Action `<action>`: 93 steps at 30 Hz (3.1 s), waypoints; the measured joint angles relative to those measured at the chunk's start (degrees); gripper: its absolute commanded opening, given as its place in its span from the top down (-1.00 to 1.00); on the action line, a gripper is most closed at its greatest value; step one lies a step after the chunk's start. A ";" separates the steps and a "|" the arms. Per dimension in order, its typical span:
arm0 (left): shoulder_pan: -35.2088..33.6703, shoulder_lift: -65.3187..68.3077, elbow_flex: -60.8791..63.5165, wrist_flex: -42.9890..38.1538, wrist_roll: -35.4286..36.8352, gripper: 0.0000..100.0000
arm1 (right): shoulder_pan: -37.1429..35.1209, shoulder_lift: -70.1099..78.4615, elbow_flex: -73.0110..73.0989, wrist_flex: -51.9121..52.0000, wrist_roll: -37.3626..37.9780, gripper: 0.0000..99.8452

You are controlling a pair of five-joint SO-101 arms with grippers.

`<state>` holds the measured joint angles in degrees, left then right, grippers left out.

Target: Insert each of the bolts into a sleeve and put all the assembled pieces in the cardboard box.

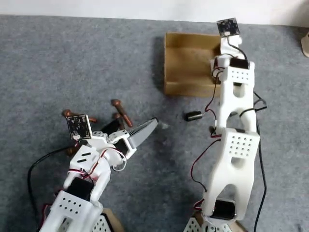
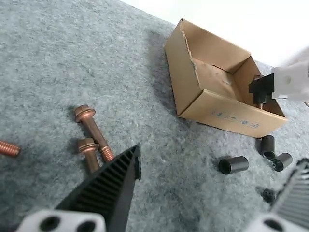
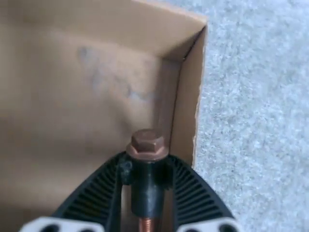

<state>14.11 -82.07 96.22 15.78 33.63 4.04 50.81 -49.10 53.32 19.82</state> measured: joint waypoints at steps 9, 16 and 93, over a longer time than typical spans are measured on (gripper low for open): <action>0.00 0.00 0.00 0.00 0.00 0.13 | 0.88 1.85 -15.12 9.93 -6.15 0.75; 0.00 0.00 0.00 0.00 0.00 0.13 | 0.35 1.85 -18.02 14.33 -6.33 0.75; -1.49 0.00 0.00 0.00 0.00 0.13 | 11.78 1.76 1.05 40.97 -30.59 0.75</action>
<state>12.62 -82.07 96.22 15.78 33.63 15.82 52.57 -48.04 94.29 -10.77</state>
